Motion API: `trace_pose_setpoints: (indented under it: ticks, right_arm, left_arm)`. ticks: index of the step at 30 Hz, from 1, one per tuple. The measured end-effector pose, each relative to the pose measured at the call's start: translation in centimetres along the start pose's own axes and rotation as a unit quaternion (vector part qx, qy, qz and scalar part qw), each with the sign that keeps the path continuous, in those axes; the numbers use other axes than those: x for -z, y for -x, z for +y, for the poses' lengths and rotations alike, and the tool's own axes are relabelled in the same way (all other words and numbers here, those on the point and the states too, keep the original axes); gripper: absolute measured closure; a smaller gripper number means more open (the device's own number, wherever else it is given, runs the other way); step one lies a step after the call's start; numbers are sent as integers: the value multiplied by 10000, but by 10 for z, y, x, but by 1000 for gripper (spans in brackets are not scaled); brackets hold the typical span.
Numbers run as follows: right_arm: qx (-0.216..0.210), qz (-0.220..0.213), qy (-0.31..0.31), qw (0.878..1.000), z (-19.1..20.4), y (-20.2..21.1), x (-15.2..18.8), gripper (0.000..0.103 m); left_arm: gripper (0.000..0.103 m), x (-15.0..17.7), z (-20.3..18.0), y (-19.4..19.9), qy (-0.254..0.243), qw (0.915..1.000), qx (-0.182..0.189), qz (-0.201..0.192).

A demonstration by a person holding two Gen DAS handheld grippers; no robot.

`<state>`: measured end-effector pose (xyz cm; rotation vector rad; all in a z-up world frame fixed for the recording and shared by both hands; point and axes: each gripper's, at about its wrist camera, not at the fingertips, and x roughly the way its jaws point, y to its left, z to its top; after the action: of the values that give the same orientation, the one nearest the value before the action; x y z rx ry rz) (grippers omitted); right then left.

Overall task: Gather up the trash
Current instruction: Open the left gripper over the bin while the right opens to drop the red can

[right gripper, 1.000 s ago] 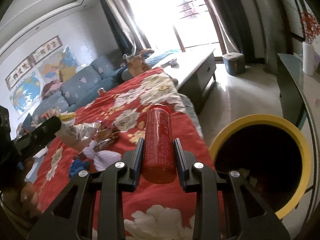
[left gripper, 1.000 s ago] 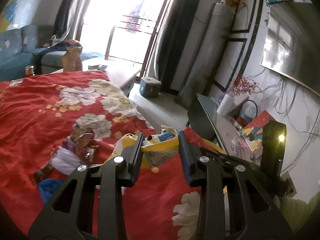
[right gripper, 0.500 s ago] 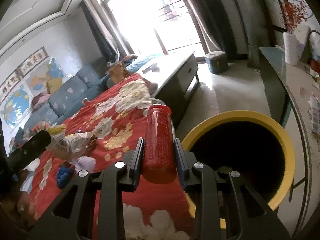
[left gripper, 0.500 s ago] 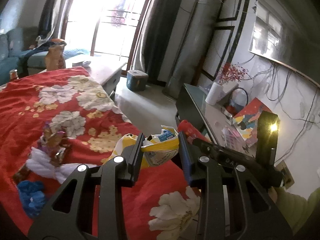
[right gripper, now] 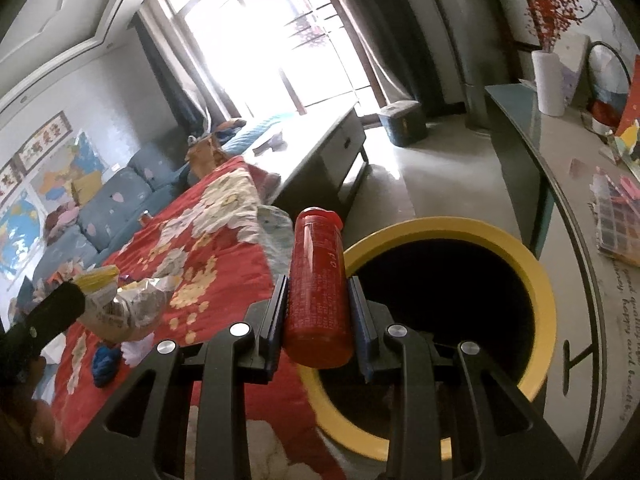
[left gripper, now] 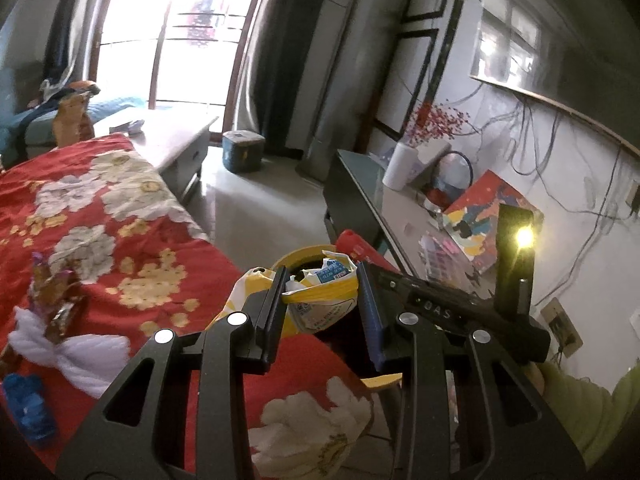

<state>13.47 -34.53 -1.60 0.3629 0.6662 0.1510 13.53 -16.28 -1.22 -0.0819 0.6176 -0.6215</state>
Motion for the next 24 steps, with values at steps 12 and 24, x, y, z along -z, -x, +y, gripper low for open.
trace_pose_setpoints:
  ticks: [12, 24]
  right_arm:
    - [320, -47, -437, 9985, -48, 2, -1, 75]
    - [528, 65, -726, 9959, -85, -2, 4, 75]
  left_arm:
    - [76, 4, -26, -38, -211, 9985, 385, 316]
    - [76, 11, -48, -80, -478, 9950, 608, 636]
